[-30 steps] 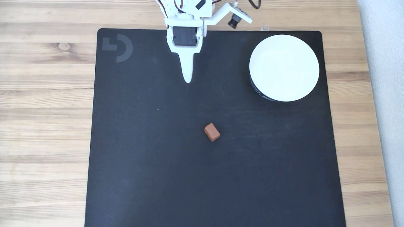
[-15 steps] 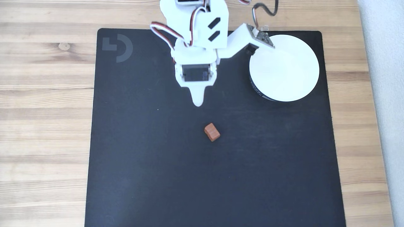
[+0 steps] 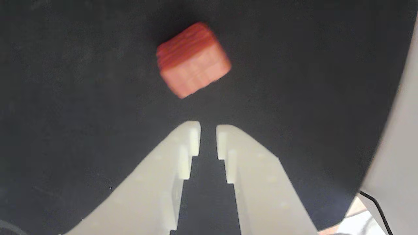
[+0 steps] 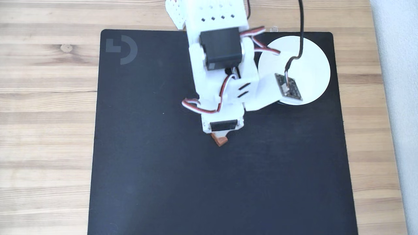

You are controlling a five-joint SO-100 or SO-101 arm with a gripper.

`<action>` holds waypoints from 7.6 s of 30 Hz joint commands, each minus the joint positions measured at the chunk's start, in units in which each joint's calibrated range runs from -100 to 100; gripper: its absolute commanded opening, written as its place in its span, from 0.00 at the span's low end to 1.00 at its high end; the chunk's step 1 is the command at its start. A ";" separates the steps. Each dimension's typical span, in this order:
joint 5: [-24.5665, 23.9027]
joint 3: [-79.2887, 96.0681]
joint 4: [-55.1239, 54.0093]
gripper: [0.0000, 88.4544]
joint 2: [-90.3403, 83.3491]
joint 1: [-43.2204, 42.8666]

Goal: Pick up the toy and place it on the plate

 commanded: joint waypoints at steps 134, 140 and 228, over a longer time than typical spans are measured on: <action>-37.06 -16.26 6.85 0.48 22.89 -3.81; -37.06 -16.26 6.85 0.48 26.81 -3.81; -42.85 38.18 -29.73 0.03 -36.39 -37.77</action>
